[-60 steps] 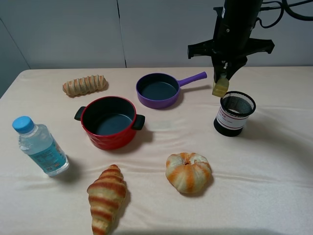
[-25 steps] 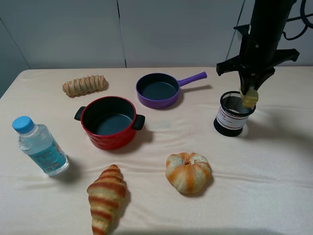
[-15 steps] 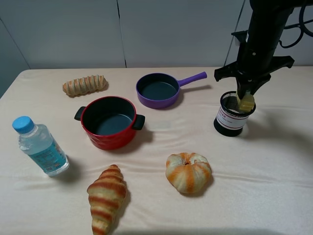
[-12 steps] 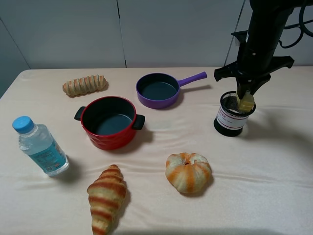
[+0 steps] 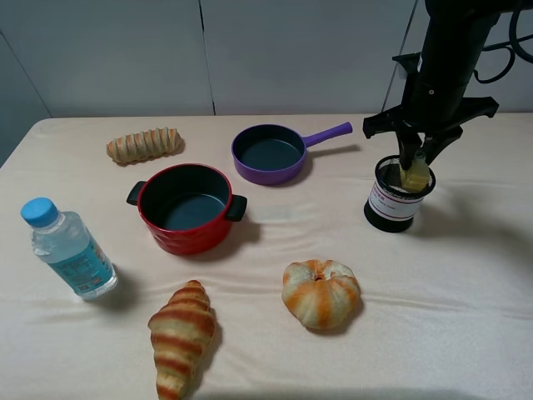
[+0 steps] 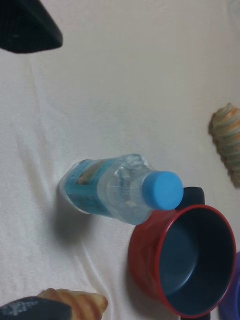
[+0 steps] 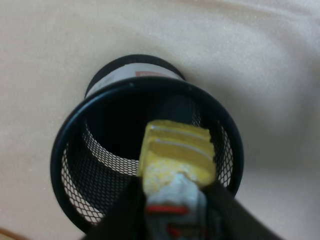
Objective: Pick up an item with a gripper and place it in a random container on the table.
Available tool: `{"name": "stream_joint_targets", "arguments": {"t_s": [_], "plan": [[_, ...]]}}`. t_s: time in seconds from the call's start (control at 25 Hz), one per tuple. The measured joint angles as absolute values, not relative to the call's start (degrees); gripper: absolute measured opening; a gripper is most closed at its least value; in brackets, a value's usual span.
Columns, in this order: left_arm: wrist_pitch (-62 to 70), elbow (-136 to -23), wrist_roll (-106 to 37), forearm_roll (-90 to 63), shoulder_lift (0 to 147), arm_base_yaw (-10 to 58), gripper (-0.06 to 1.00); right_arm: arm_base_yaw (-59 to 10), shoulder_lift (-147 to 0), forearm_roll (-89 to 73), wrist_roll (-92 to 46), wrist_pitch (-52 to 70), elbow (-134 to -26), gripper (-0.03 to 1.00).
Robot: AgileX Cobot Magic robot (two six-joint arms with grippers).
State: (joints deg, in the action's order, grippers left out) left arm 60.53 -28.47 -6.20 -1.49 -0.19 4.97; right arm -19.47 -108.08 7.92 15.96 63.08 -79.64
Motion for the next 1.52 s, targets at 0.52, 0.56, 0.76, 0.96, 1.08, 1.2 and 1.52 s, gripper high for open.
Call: {"name": "stream_joint_targets", "arguments": {"t_s": [0.52, 0.56, 0.76, 0.96, 1.08, 1.2, 1.52], "plan": [[60.5, -28.5, -6.2, -1.5, -0.2, 5.0, 0.99, -19.5, -108.1, 7.9, 13.8, 63.9, -80.0, 0.69], [60.5, -28.5, -6.2, -1.5, -0.2, 5.0, 0.99, -19.5, -108.1, 7.8, 13.8, 64.5, -80.5, 0.69], [60.5, -28.5, -6.2, -1.5, -0.2, 5.0, 0.99, -19.5, -107.2, 7.4, 13.0, 68.6, -84.0, 0.69], [60.5, -28.5, -6.2, -1.5, -0.2, 5.0, 0.99, -19.5, -102.6, 5.8, 12.6, 69.3, -84.8, 0.69], [60.5, -28.5, -6.2, -1.5, -0.2, 5.0, 0.99, -19.5, -99.2, 5.2, 12.6, 69.4, -84.9, 0.69], [60.5, -28.5, -6.2, -1.5, -0.2, 5.0, 0.99, -19.5, -96.0, 4.2, 12.5, 69.4, -84.9, 0.69], [60.5, -28.5, -6.2, -1.5, -0.2, 5.0, 0.99, -19.5, -87.1, 2.8, 12.3, 69.5, -80.4, 0.69]]}}
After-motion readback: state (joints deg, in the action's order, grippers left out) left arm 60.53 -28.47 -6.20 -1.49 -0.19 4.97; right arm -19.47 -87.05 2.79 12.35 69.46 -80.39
